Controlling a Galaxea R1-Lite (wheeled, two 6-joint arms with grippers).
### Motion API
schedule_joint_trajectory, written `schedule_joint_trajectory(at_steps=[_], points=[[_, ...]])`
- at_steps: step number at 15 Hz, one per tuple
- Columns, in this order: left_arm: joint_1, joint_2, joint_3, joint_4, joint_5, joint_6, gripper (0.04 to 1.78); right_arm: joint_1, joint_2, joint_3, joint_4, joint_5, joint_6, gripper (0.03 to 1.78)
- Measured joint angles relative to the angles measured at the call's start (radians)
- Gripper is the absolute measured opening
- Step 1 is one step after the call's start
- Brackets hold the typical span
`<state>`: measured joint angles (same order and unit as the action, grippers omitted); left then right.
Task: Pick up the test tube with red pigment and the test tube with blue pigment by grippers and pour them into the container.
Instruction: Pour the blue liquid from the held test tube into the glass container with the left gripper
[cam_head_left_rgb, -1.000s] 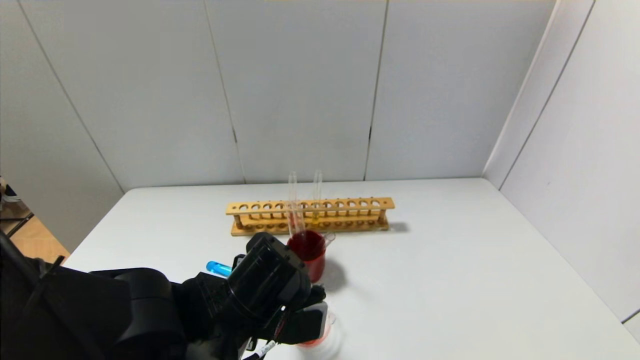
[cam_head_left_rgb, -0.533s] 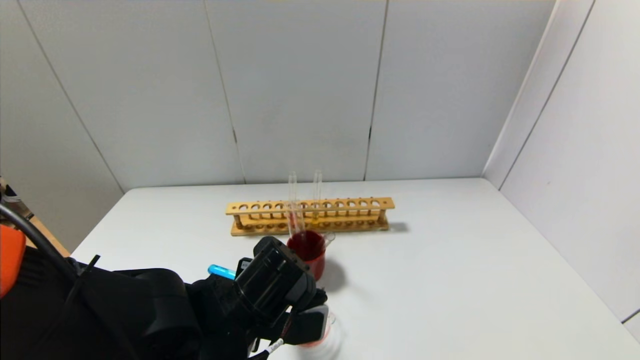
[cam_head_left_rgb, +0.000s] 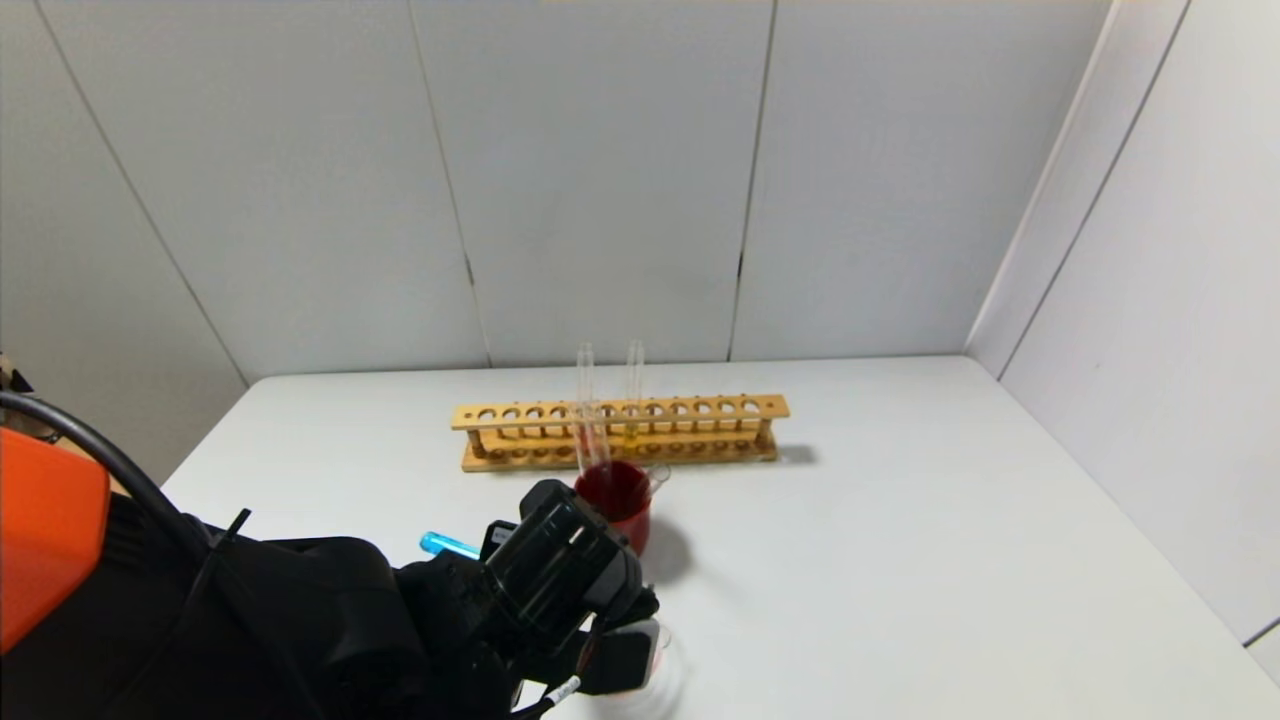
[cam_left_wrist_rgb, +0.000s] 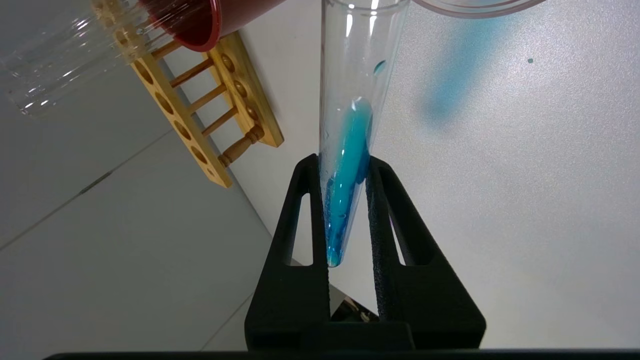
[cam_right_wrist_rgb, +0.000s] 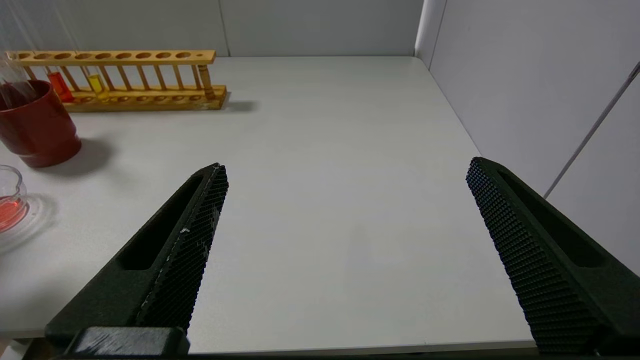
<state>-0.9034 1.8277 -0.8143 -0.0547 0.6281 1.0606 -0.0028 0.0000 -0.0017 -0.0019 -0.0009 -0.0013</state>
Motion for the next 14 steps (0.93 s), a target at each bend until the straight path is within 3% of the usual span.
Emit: schedule_joint_trajectory(at_steps=[14], points=[[0.023,0.012,-0.014,0.0,0.0,0.094,0.3,0.0,0.0,0.0,0.0,0.0,0.0,1.74]])
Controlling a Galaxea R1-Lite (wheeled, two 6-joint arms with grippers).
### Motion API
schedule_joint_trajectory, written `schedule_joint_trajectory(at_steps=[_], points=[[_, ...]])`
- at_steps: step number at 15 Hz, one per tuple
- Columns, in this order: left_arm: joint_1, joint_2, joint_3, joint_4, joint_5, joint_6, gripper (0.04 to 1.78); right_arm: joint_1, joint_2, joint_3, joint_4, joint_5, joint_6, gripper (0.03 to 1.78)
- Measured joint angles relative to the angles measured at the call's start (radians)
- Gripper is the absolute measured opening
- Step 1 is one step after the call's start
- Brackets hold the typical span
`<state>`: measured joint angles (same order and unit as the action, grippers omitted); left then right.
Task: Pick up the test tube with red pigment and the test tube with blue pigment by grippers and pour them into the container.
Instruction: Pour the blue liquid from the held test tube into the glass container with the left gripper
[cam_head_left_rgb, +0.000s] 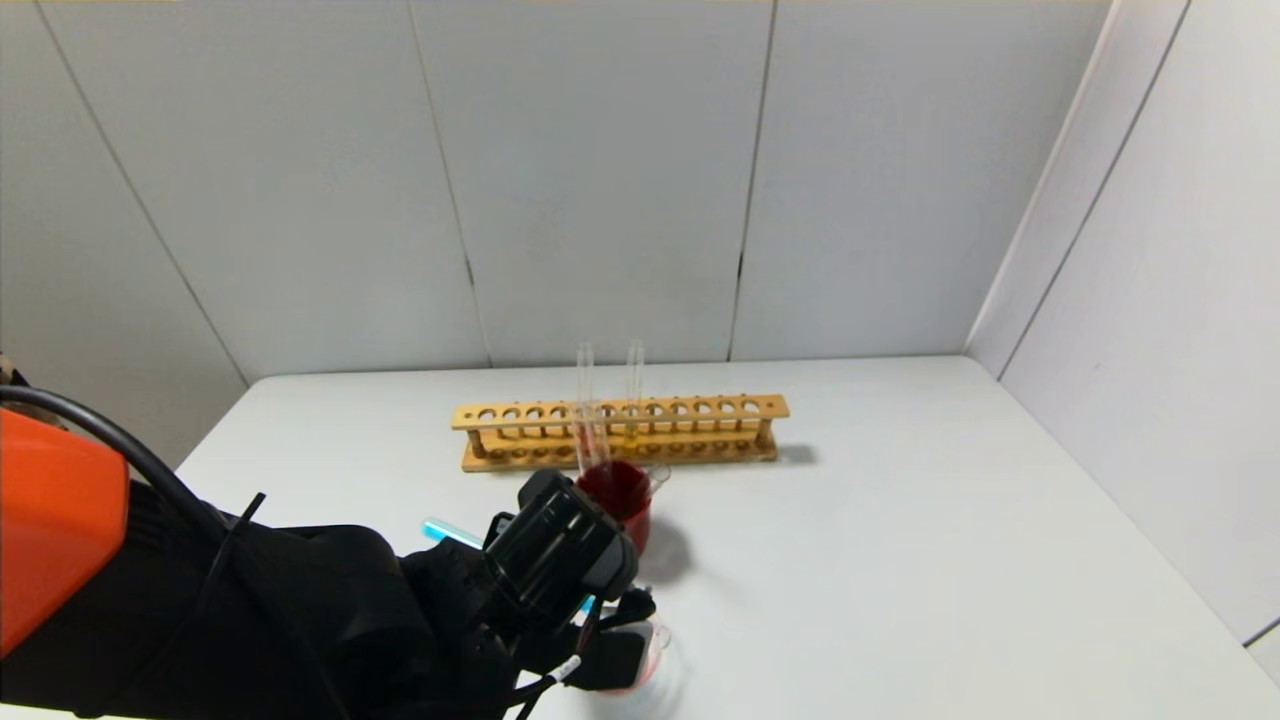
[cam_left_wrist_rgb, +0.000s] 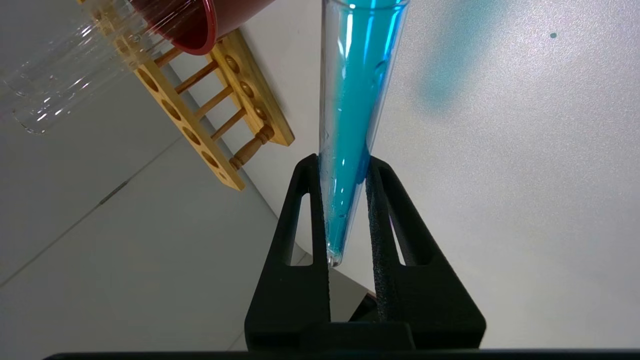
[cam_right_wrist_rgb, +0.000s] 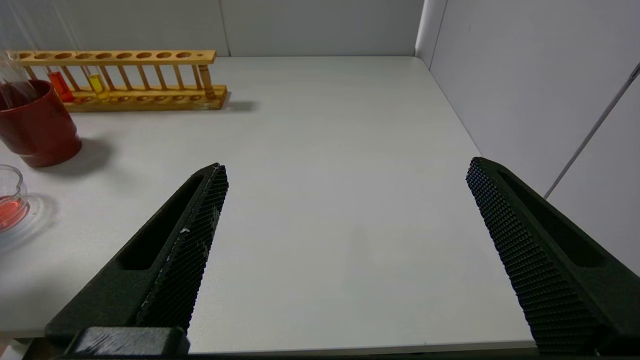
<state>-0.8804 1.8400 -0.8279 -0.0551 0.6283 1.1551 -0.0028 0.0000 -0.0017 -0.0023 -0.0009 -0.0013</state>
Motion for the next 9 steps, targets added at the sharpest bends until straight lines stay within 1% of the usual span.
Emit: schedule_joint_trajectory(at_steps=[9], points=[[0.001,0.014,-0.012,-0.001,0.0,0.021,0.3,0.0,0.0,0.0,0.0,0.0,0.0,1.74]])
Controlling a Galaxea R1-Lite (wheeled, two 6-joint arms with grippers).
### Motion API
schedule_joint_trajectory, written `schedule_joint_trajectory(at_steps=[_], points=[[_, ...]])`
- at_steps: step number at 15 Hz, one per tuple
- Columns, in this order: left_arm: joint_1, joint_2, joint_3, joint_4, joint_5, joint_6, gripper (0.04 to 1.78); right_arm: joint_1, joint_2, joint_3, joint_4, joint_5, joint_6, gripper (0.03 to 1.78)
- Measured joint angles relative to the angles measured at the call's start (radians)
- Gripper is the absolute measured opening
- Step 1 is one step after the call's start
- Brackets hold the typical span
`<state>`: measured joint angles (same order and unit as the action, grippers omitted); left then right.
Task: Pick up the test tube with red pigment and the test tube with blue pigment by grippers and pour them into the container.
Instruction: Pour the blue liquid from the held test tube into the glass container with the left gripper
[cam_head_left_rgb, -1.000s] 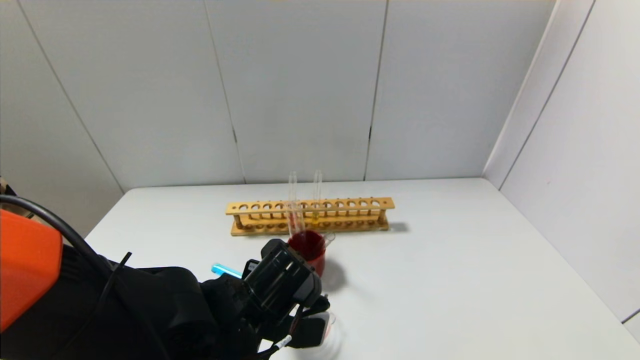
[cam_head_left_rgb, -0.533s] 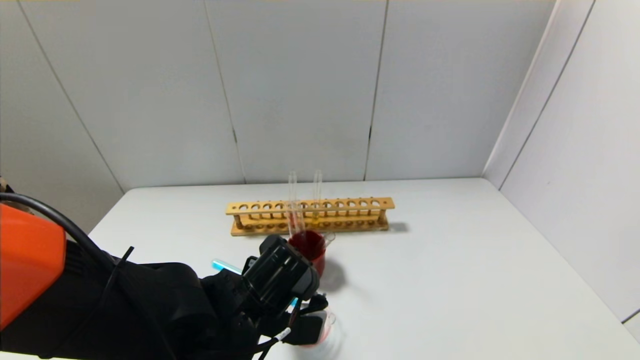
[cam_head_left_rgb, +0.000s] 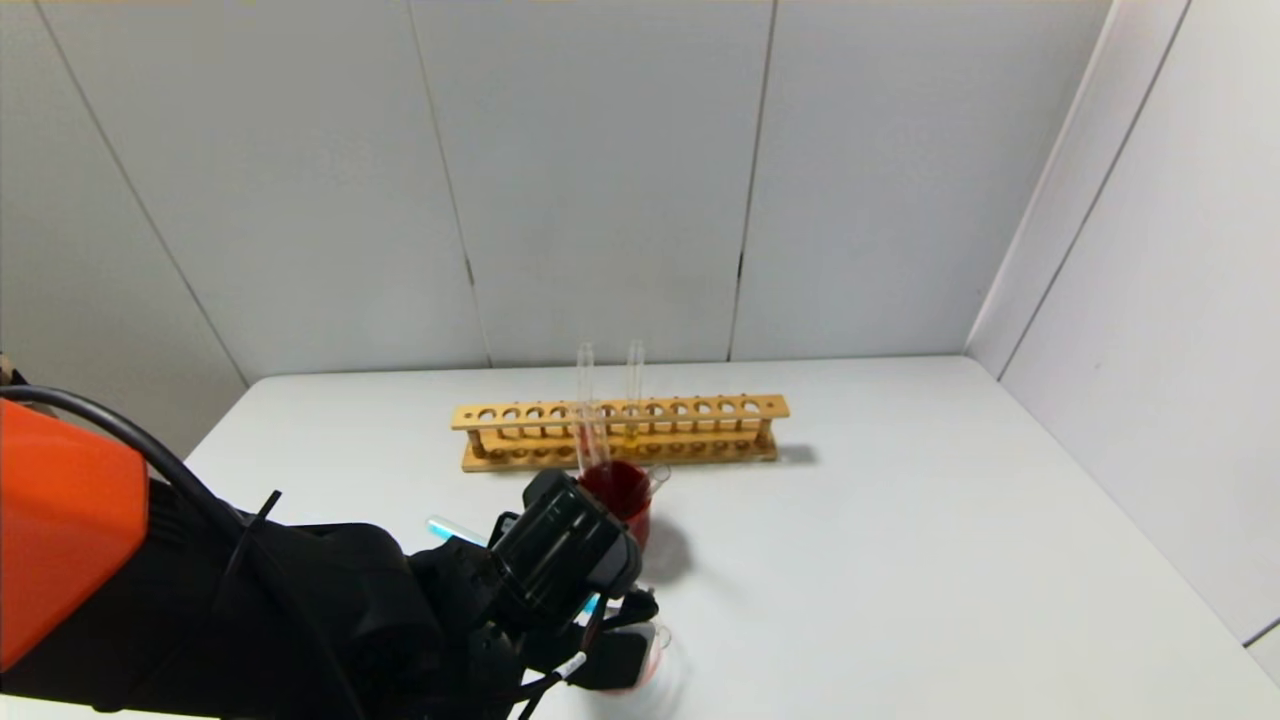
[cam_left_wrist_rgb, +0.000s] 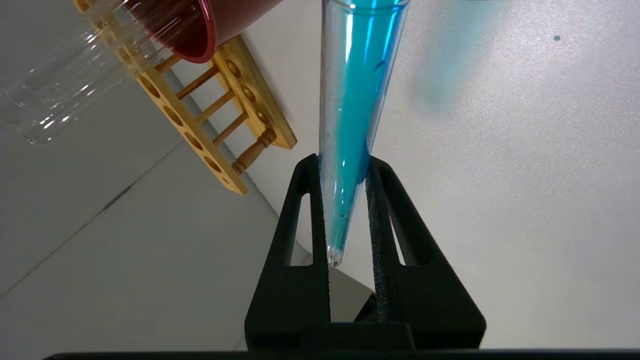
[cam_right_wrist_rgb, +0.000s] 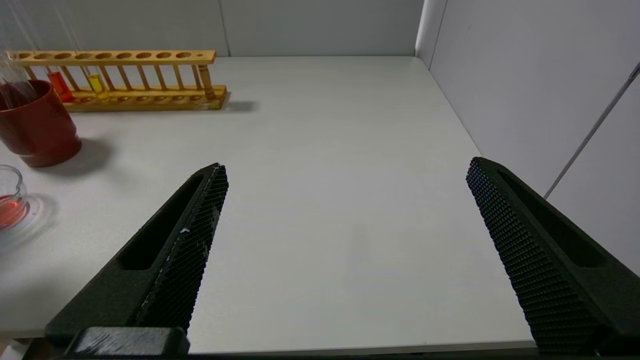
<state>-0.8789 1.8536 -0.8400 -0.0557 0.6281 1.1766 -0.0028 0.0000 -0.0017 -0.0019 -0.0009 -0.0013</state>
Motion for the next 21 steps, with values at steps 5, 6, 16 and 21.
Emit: schedule_joint_trajectory(at_steps=[5,6,16,21], points=[[0.0,0.021,-0.023,0.0,0.0,0.03,0.3,0.0,0.0,0.0,0.0,0.0,0.0,1.74],[0.0,0.025,-0.028,0.0,0.0,0.043,0.3,0.0,0.0,0.0,0.0,0.0,0.0,1.74],[-0.011,0.037,-0.049,0.007,0.037,0.098,0.3,0.0,0.0,0.0,0.0,0.0,0.0,1.74],[-0.021,0.045,-0.063,0.01,0.061,0.103,0.3,0.0,0.0,0.0,0.0,0.0,0.0,1.74]])
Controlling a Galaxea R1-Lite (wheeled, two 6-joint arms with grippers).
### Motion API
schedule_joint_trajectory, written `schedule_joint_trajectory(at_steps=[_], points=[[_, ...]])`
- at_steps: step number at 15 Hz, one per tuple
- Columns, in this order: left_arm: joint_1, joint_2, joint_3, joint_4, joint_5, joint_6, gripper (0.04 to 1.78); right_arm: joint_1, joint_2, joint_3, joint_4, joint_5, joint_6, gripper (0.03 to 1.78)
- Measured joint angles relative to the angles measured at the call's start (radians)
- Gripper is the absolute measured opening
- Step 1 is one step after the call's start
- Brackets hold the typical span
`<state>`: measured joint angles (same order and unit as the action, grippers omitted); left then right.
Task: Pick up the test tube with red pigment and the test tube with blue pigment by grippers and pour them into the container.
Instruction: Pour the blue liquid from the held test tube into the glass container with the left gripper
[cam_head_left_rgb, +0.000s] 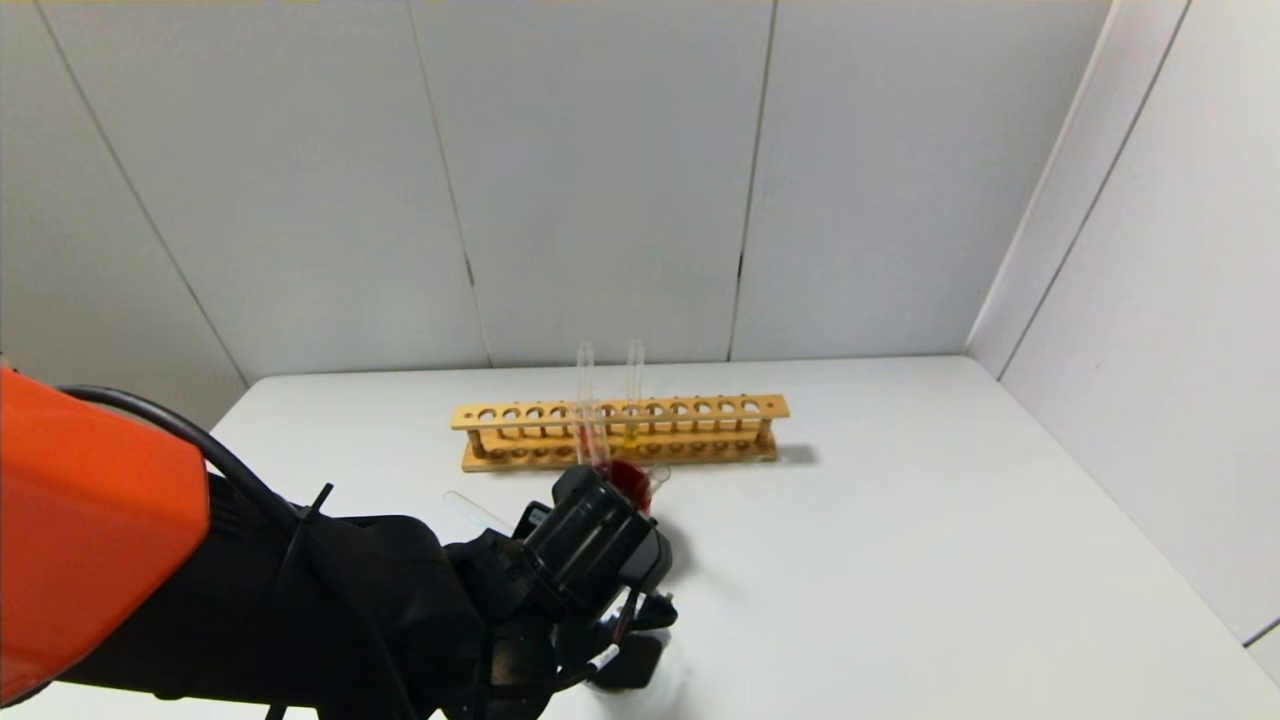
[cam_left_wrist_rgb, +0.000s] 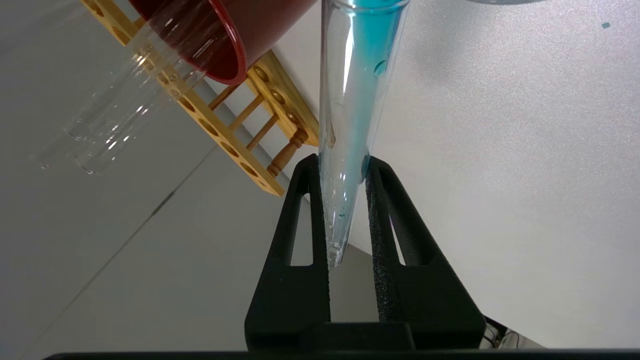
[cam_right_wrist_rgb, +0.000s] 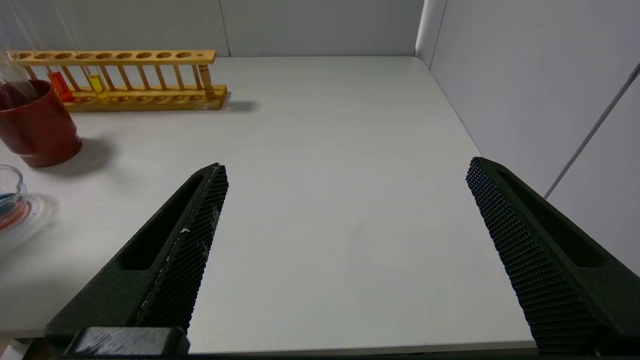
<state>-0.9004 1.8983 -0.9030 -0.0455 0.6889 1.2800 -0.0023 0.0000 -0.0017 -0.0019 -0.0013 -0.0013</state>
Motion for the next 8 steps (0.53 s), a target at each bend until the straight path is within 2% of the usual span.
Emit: schedule_joint_trajectory(at_steps=[8], points=[[-0.018,0.011,-0.019,0.037,0.002,0.003,0.3,0.0,0.0,0.0,0.0,0.0,0.0,1.74]])
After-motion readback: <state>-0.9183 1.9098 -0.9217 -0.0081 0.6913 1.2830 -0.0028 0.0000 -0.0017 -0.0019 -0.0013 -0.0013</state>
